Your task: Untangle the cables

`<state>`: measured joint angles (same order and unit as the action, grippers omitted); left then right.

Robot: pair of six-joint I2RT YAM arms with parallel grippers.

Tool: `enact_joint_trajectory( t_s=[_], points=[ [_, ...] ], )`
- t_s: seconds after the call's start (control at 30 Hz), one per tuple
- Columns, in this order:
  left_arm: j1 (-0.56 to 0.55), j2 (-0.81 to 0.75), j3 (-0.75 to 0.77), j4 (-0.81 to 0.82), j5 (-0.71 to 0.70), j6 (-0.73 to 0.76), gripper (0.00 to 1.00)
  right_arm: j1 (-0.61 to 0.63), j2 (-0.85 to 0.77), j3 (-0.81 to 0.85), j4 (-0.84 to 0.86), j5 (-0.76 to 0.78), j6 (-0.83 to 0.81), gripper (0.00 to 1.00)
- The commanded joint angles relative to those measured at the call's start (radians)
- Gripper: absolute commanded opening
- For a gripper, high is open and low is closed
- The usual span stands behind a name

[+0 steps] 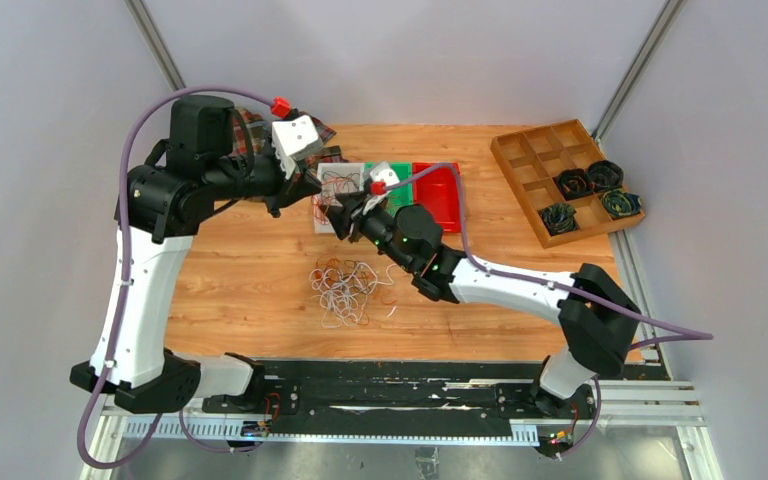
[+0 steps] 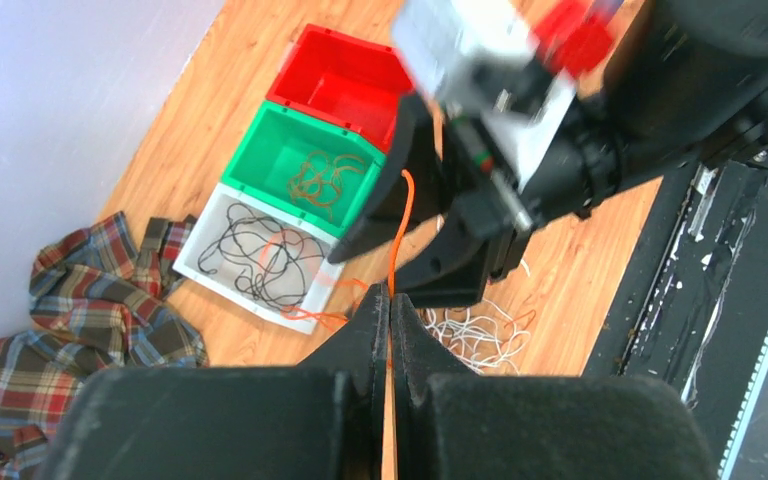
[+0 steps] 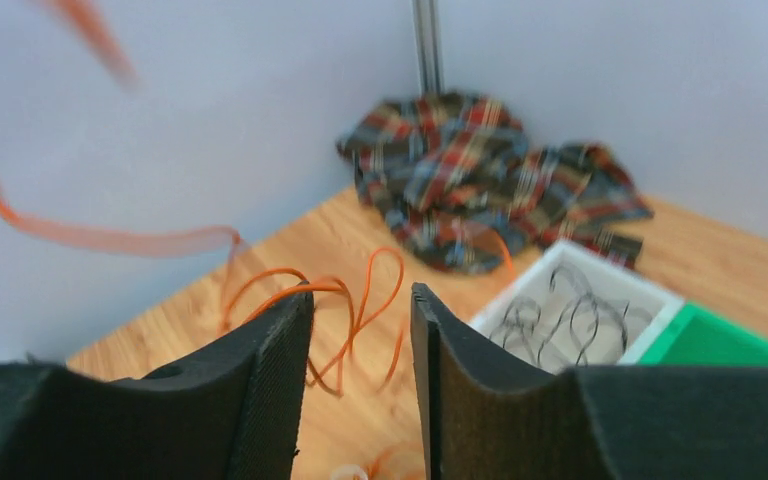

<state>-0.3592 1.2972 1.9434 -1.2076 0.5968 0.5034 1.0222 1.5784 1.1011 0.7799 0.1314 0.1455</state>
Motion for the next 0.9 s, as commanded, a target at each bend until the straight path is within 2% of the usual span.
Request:
enact_joint_trajectory(
  t_s=[0.0,0.1,0.23,0.37,0.53,0.7,0.87],
  points=[
    [-0.010,0.005,0.052,0.009,0.001,-0.015,0.00,-0.002,0.034,-0.068,0.001,-0.052,0.010,0.38],
    [-0.012,0.027,0.067,0.009,0.001,-0.017,0.00,-0.002,0.037,-0.118,0.007,-0.043,0.008,0.37],
    [-0.019,0.082,0.105,0.013,-0.008,-0.003,0.00,-0.019,0.032,-0.175,0.012,-0.004,-0.001,0.44],
    [-0.030,0.150,0.147,0.052,-0.037,0.011,0.00,-0.080,0.013,-0.214,-0.012,0.006,0.061,0.55],
    [-0.035,0.251,0.148,0.114,-0.066,0.011,0.01,-0.149,-0.060,-0.234,-0.099,0.097,0.063,0.73],
    [-0.043,0.364,0.171,0.177,-0.073,-0.009,0.00,-0.235,-0.180,-0.338,-0.104,0.228,0.134,0.74],
    [-0.055,0.519,0.297,0.213,-0.071,-0.043,0.00,-0.270,-0.275,-0.457,-0.117,0.283,0.144,0.74]
  ],
)
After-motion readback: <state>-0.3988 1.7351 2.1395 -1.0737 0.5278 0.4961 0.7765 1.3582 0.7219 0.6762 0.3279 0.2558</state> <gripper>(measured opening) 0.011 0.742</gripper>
